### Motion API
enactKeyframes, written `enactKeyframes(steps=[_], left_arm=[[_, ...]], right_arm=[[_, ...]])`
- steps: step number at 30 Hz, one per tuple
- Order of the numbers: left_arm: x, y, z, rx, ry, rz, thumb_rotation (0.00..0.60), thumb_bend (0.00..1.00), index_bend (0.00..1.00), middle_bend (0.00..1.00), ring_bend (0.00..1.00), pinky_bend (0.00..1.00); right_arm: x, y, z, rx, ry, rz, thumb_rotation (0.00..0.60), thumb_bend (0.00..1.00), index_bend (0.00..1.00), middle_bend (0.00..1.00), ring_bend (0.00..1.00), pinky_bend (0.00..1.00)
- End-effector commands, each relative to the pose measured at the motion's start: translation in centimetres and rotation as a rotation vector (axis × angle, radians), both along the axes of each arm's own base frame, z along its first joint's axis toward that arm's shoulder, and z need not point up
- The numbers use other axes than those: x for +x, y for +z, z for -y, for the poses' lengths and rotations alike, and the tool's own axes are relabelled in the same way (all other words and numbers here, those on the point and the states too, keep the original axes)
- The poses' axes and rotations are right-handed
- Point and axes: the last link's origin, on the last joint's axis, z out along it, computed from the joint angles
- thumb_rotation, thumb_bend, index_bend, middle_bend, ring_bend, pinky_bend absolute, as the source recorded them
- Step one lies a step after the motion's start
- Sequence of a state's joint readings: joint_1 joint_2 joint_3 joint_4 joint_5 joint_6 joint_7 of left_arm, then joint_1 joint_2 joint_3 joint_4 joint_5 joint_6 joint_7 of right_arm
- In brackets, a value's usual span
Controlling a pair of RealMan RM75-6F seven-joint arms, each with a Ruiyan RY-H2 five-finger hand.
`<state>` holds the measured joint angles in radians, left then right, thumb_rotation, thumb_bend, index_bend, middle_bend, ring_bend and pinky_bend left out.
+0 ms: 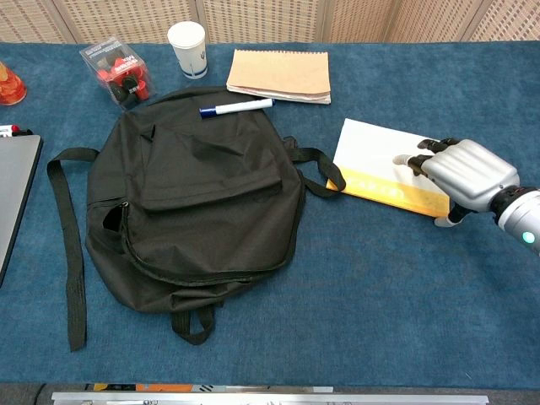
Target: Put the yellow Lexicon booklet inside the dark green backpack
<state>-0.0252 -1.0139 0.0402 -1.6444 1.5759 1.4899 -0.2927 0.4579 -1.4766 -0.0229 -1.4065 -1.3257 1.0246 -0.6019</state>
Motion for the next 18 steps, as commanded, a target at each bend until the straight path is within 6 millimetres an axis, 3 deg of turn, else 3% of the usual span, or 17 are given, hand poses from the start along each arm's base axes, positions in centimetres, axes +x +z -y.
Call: enactKeyframes(steps=[1, 10, 18], left_arm=[[0.0, 0.1, 0.0, 0.002, 0.001, -0.001, 0.600, 0.20, 0.22, 0.13, 0.08, 0.03], [-0.2, 0.3, 0.1, 0.008, 0.010, -0.006, 0.600, 0.20, 0.22, 0.13, 0.08, 0.03], [-0.3, 0.3, 0.1, 0.008, 0.016, -0.010, 0.600, 0.20, 0.22, 0.13, 0.08, 0.03]], right_arm=[[-0.4, 0.5, 1.3, -0.041, -0.019, 0.002, 0.600, 0.00, 0.15, 0.33, 0.11, 0.20], [-1.1, 1.6, 4.4, -0.122, -0.070, -0.003, 0.600, 0.00, 0.15, 0.33, 0.11, 0.20], [0.2, 2.9, 2.4, -0.052, -0.087, 0.095, 0.600, 0.00, 0.15, 0.33, 0.10, 0.20]])
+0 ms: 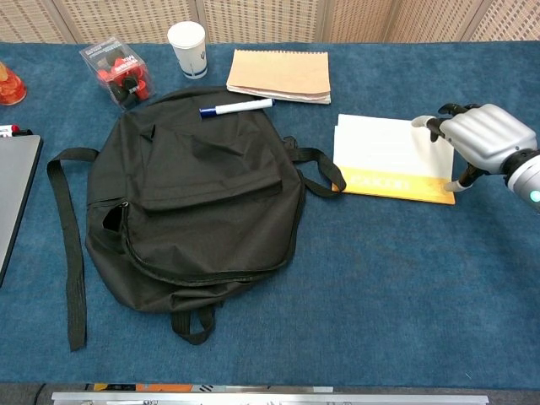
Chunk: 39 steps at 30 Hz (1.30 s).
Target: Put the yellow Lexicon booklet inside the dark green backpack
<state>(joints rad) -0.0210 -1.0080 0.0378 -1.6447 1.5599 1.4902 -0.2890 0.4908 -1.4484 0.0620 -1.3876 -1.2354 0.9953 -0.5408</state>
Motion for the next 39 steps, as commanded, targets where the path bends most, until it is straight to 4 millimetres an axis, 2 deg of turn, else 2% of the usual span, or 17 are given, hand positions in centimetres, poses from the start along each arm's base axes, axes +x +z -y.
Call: enactKeyframes(steps=[1, 9, 23, 34, 39], left_arm=[[0.1, -0.1, 0.0, -0.003, -0.003, -0.002, 0.600, 0.20, 0.22, 0.13, 0.08, 0.03], [0.1, -0.2, -0.1, -0.008, -0.004, -0.002, 0.600, 0.20, 0.22, 0.13, 0.08, 0.03], [-0.1, 0.0, 0.0, 0.000, 0.006, -0.004, 0.600, 0.20, 0.22, 0.13, 0.08, 0.03], [-0.3, 0.1, 0.0, 0.002, 0.008, -0.001, 0.600, 0.20, 0.22, 0.13, 0.08, 0.03], [-0.3, 0.1, -0.1, 0.002, 0.008, -0.002, 0.600, 0.20, 0.22, 0.13, 0.08, 0.03]], right_arm=[[0.4, 0.9, -1.4, 0.047, -0.009, 0.040, 0.600, 0.00, 0.15, 0.33, 0.10, 0.20], [-0.3, 0.9, -2.6, 0.109, -0.065, 0.037, 0.600, 0.00, 0.15, 0.33, 0.10, 0.20], [-0.1, -1.9, -0.6, 0.114, -0.084, 0.038, 0.600, 0.00, 0.15, 0.33, 0.10, 0.20], [0.1, -2.2, -0.3, 0.118, -0.095, 0.034, 0.600, 0.00, 0.15, 0.33, 0.10, 0.21], [-0.1, -2.1, -0.1, 0.122, -0.106, 0.030, 0.600, 0.08, 0.15, 0.33, 0.10, 0.21]])
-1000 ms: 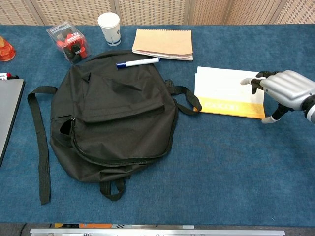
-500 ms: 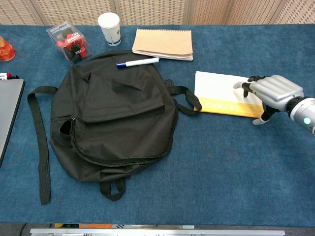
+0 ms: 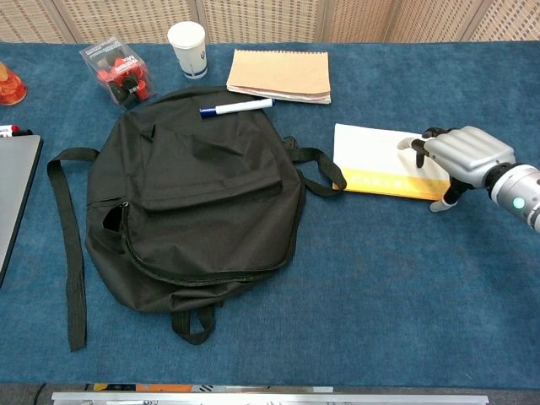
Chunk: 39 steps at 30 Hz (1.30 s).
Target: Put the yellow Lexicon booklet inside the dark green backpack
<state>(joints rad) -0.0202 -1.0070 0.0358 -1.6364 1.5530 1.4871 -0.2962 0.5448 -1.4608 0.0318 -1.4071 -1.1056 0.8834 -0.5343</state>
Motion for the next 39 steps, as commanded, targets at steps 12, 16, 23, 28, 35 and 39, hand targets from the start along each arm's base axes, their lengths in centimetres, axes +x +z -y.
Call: enactKeyframes(steps=[12, 16, 23, 28, 35, 39], left_arm=[[0.1, -0.1, -0.2, -0.002, -0.002, -0.003, 0.600, 0.20, 0.22, 0.13, 0.08, 0.03], [0.2, -0.2, -0.2, -0.005, -0.002, -0.005, 0.600, 0.20, 0.22, 0.13, 0.08, 0.03], [0.3, -0.3, -0.5, -0.010, -0.007, -0.007, 0.600, 0.20, 0.22, 0.13, 0.08, 0.03], [0.4, -0.3, -0.6, -0.016, -0.007, -0.006, 0.600, 0.20, 0.22, 0.13, 0.08, 0.03], [0.4, -0.3, -0.6, -0.030, -0.004, -0.010, 0.600, 0.20, 0.22, 0.13, 0.08, 0.03], [0.5, -0.3, -0.7, -0.035, -0.004, -0.011, 0.600, 0.20, 0.22, 0.13, 0.08, 0.03]], right_arm=[[-0.1, 0.1, 0.4, 0.010, -0.021, 0.011, 0.600, 0.36, 0.15, 0.33, 0.10, 0.21], [0.1, 0.2, 0.4, 0.001, -0.017, 0.032, 0.600, 0.43, 0.15, 0.34, 0.11, 0.23], [0.7, 0.7, 0.7, -0.043, 0.004, 0.089, 0.600, 0.53, 0.15, 0.37, 0.14, 0.26], [0.9, 1.0, 1.0, -0.083, 0.020, 0.116, 0.600, 0.58, 0.20, 0.38, 0.16, 0.27], [0.8, 1.2, 1.2, -0.152, 0.025, 0.138, 0.600, 0.61, 0.30, 0.42, 0.18, 0.30], [0.7, 1.3, 1.3, -0.184, 0.030, 0.151, 0.600, 0.61, 0.35, 0.45, 0.20, 0.31]])
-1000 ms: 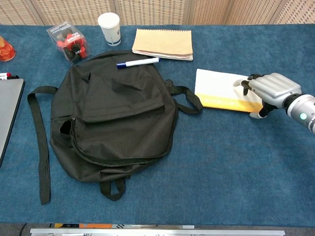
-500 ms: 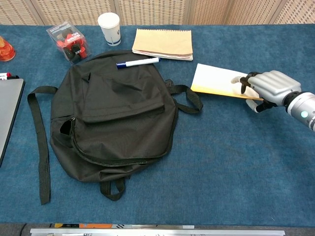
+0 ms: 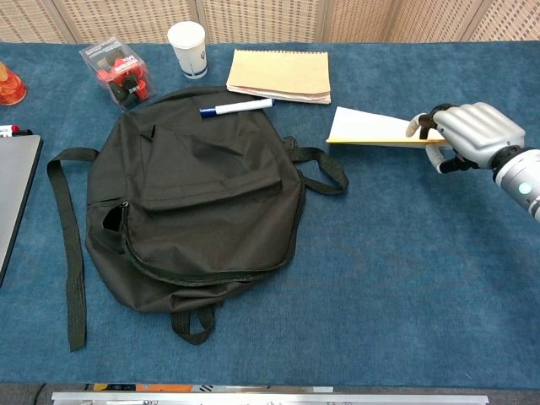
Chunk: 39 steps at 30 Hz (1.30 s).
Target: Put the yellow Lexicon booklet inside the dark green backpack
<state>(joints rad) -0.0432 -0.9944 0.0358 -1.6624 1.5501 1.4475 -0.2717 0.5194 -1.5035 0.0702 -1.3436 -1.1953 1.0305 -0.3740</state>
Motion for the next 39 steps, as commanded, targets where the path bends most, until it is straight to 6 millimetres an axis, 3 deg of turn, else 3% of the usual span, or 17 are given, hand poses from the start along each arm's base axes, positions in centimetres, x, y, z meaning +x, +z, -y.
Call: enactKeyframes(steps=[1, 6, 13, 17, 25, 39], left_arm=[[0.03, 0.05, -0.04, 0.000, -0.001, 0.000, 0.600, 0.20, 0.22, 0.13, 0.08, 0.03], [0.05, 0.12, -0.09, -0.003, -0.003, -0.004, 0.600, 0.20, 0.22, 0.13, 0.08, 0.03], [0.10, 0.16, -0.13, -0.013, -0.004, -0.009, 0.600, 0.20, 0.22, 0.13, 0.08, 0.03], [0.10, 0.16, -0.14, -0.014, -0.005, -0.006, 0.600, 0.20, 0.22, 0.13, 0.08, 0.03], [0.09, 0.19, -0.15, -0.014, -0.007, -0.001, 0.600, 0.20, 0.22, 0.13, 0.08, 0.03], [0.17, 0.15, -0.19, -0.013, -0.013, 0.006, 0.600, 0.20, 0.22, 0.13, 0.08, 0.03]], right_arm=[[-0.03, 0.03, 0.04, -0.022, 0.003, 0.011, 0.600, 0.60, 0.37, 0.46, 0.20, 0.32], [-0.13, 0.15, 0.19, -0.055, 0.003, 0.018, 0.600, 0.55, 0.42, 0.49, 0.23, 0.34], [-0.17, 0.29, 0.35, -0.089, 0.002, 0.019, 0.600, 0.37, 0.45, 0.50, 0.25, 0.36], [-0.07, 0.29, 0.44, -0.105, 0.006, 0.025, 0.600, 0.34, 0.50, 0.53, 0.27, 0.38], [-0.14, -0.01, 0.36, -0.114, 0.013, 0.015, 0.600, 0.33, 0.64, 0.57, 0.31, 0.40], [-0.38, 0.59, 0.15, -0.137, 0.033, 0.018, 0.600, 0.40, 0.70, 0.62, 0.36, 0.43]])
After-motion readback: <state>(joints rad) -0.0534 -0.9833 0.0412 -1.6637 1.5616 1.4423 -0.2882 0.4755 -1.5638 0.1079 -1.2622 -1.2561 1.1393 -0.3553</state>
